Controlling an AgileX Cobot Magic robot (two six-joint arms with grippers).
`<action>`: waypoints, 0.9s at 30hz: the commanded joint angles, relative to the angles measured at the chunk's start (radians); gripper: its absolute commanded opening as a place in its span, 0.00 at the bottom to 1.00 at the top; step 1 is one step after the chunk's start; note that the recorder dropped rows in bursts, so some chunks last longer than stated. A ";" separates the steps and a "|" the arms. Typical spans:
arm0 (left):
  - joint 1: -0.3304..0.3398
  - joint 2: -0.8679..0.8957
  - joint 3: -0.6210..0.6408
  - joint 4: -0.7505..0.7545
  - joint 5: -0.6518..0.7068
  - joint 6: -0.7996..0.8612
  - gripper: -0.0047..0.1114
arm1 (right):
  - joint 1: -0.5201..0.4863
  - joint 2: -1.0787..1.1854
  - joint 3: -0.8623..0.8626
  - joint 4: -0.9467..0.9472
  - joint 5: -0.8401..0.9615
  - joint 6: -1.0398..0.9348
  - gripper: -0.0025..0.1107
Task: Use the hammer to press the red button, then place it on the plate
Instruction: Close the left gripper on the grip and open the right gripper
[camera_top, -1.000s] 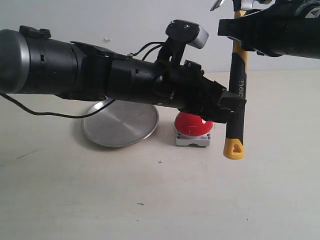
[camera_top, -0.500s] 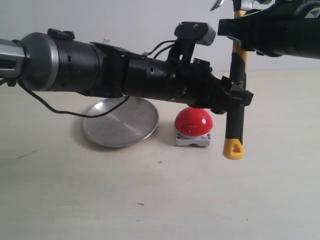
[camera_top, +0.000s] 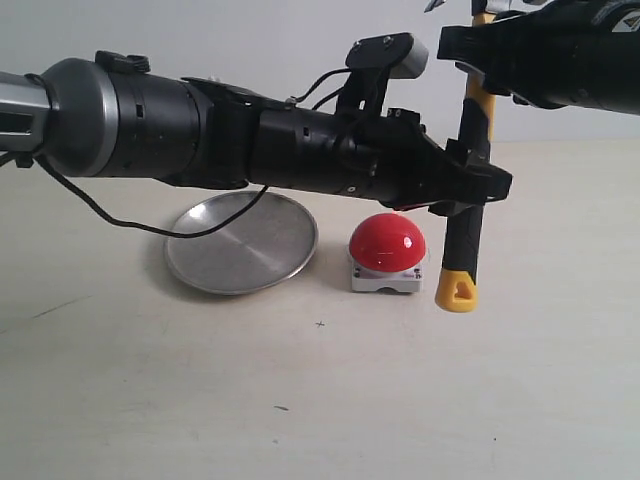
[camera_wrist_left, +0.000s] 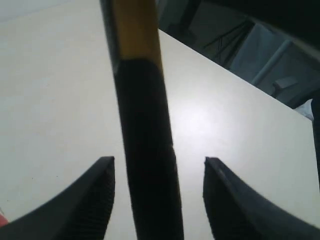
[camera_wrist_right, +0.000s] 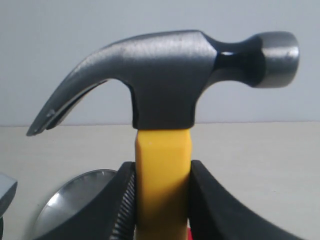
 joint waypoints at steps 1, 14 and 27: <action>-0.007 -0.002 -0.015 -0.010 0.002 -0.022 0.48 | 0.002 -0.017 -0.010 0.013 -0.067 0.012 0.02; -0.007 0.028 -0.015 -0.010 0.004 -0.035 0.28 | 0.002 -0.017 -0.010 0.018 -0.069 0.037 0.02; -0.007 0.045 -0.015 -0.010 -0.010 -0.027 0.04 | 0.002 -0.017 -0.010 0.019 -0.069 0.037 0.02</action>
